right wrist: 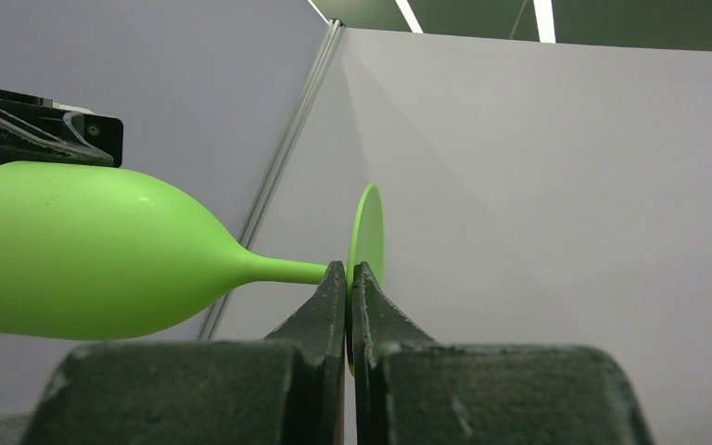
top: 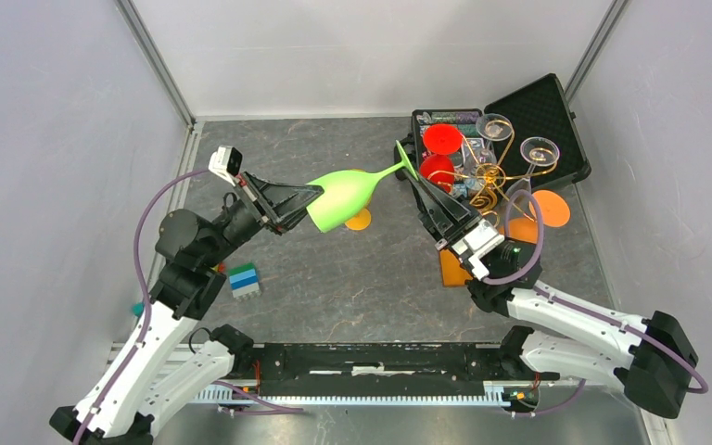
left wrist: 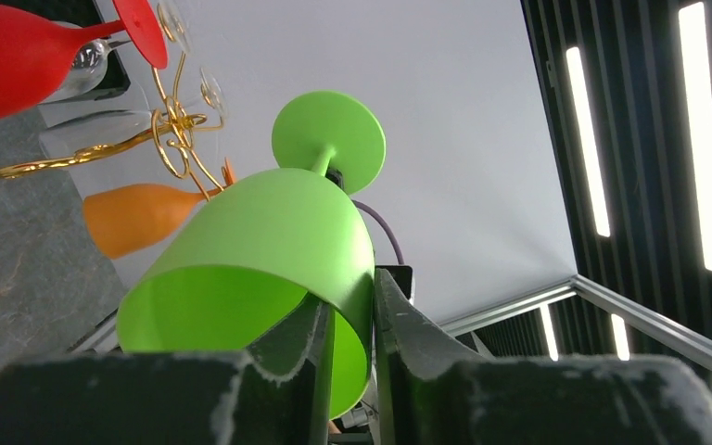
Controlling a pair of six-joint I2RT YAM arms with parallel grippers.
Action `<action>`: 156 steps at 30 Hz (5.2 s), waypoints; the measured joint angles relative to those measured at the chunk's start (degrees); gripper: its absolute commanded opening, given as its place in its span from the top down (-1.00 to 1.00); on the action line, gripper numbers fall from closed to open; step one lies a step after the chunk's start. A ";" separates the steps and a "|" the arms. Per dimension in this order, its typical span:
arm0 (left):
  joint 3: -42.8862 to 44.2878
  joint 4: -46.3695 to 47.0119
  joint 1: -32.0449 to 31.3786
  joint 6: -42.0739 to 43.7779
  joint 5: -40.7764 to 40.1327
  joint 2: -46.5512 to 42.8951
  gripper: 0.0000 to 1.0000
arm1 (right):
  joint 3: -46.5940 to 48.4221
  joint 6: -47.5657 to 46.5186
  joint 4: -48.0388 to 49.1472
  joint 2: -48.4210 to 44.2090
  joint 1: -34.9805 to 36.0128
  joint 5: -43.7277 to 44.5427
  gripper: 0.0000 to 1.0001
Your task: Take the wine glass off the wine glass rack
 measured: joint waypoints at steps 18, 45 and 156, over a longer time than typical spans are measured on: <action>7.50 -10.58 0.00 14.01 -3.85 2.23 0.95 | 2.14 2.64 -10.16 -3.17 0.35 -0.22 -0.66; 37.00 -65.48 0.02 68.00 -36.33 45.94 0.96 | 18.49 -6.99 -56.11 -16.20 0.35 26.18 -0.66; 23.58 -45.68 0.81 72.94 -47.04 16.79 -1.00 | 72.22 -5.84 -123.47 35.80 -4.35 47.36 0.59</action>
